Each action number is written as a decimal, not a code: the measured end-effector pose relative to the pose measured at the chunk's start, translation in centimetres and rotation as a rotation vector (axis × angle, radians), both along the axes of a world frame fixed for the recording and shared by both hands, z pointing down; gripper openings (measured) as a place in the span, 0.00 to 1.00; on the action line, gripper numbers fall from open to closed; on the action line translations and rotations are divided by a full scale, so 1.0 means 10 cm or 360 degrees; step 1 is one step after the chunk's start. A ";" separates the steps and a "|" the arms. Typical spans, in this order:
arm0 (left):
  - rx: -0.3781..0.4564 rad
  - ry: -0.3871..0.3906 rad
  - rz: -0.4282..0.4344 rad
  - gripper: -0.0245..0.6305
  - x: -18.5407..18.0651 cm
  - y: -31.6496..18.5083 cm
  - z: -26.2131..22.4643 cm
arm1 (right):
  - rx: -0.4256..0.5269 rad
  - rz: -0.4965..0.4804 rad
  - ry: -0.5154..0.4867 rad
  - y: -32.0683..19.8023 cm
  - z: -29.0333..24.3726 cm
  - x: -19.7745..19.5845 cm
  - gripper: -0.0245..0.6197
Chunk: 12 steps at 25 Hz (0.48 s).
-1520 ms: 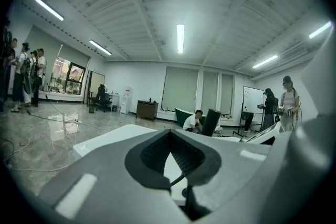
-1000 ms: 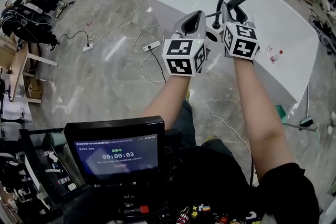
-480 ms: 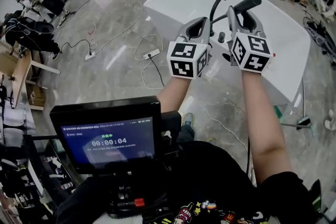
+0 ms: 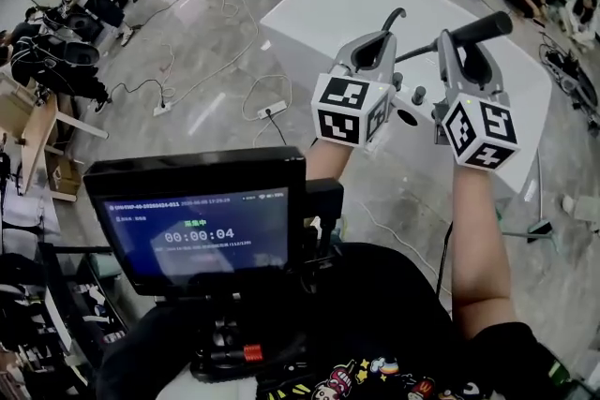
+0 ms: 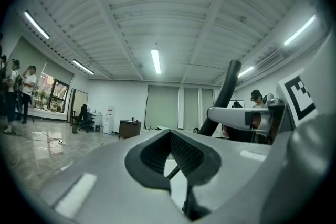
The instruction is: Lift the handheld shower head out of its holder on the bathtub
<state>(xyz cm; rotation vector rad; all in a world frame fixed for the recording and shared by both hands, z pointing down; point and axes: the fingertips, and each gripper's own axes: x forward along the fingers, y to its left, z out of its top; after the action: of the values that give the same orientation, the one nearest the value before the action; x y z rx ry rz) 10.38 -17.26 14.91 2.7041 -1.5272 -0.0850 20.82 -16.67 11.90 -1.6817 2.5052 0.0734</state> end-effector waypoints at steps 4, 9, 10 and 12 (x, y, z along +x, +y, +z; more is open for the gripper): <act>0.0015 -0.0011 0.0011 0.04 0.05 0.05 -0.06 | -0.0030 -0.0006 0.0012 0.07 0.08 0.00 0.28; -0.0021 -0.0008 0.0010 0.04 0.00 0.09 0.05 | -0.0044 -0.0009 0.0024 0.13 0.13 -0.02 0.28; -0.0029 -0.0007 0.0004 0.04 -0.02 0.07 0.07 | -0.0044 -0.0009 0.0026 0.12 0.14 -0.03 0.28; -0.0038 -0.0005 -0.0006 0.04 -0.05 0.04 0.10 | -0.0044 -0.0005 0.0034 0.11 0.15 -0.03 0.28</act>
<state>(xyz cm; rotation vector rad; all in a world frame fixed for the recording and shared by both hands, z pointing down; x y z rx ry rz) 9.90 -16.90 15.92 2.6842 -1.5242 -0.0624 20.55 -15.62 13.39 -1.6962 2.5361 0.0570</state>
